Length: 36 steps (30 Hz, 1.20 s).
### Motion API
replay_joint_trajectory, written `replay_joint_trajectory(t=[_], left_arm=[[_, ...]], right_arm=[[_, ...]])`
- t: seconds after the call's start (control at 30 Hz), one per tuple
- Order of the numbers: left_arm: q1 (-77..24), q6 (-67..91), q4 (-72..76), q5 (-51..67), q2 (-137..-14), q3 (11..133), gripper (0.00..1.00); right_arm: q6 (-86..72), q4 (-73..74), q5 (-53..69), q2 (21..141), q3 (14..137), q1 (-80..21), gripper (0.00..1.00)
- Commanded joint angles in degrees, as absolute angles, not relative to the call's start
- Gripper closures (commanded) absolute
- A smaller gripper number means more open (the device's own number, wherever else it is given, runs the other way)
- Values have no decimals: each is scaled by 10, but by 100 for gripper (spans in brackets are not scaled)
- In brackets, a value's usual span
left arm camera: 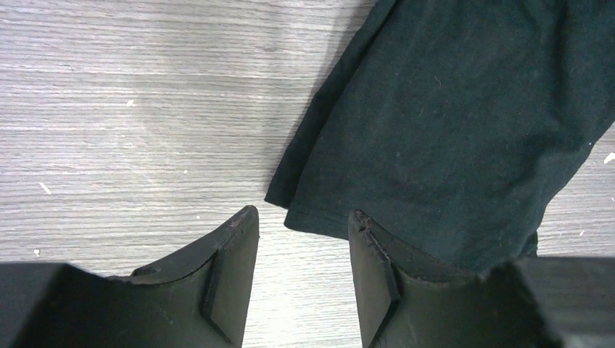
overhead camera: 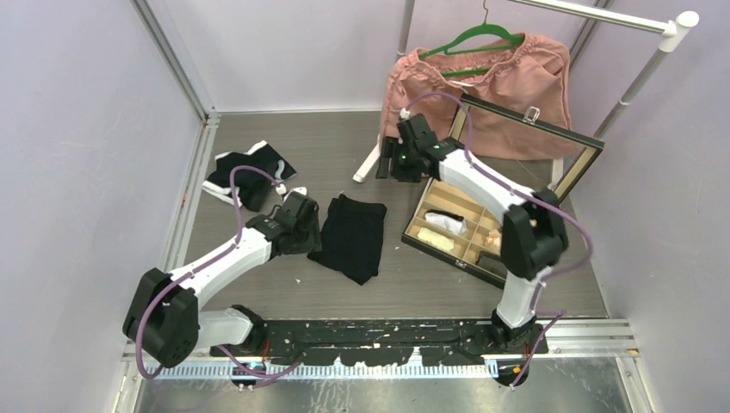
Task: Roll the underwear
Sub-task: Fold the underwear at the center of the board.
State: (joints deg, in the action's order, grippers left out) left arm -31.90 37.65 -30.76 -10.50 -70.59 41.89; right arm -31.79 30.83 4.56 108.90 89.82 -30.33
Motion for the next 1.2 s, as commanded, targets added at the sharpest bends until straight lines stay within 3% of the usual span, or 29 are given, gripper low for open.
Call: replay_joint_trajectory(t=[0.0, 0.07, 0.1, 0.23, 0.47, 0.67, 0.8, 0.97, 1.17], left_arm=[[-304, 377, -279, -97, -707, 415, 50], [-296, 376, -270, -87, -712, 410, 50], [-292, 376, -263, -80, -714, 406, 50], [-269, 379, -235, -42, -710, 387, 50], [-258, 371, -210, -21, -686, 365, 48], [-247, 367, -187, -5, -695, 358, 50], [-230, 372, -175, 14, -693, 344, 51], [-222, 370, -168, 21, -678, 324, 51], [-221, 364, -167, 27, -674, 319, 52]], right_arm=[[-266, 250, -46, 964, 808, -304, 24], [-274, 175, 19, 929, 745, -292, 2], [-284, 144, 54, 918, 719, -281, 1], [-344, 103, 161, 935, 695, -231, 0], [-264, 209, -21, 955, 757, -324, 0], [-342, 232, -21, 1036, 837, -387, 0], [-382, 324, -26, 1132, 976, -412, 9], [-385, 421, -47, 1245, 1128, -436, 28], [-372, 519, -94, 1343, 1265, -457, 33]])
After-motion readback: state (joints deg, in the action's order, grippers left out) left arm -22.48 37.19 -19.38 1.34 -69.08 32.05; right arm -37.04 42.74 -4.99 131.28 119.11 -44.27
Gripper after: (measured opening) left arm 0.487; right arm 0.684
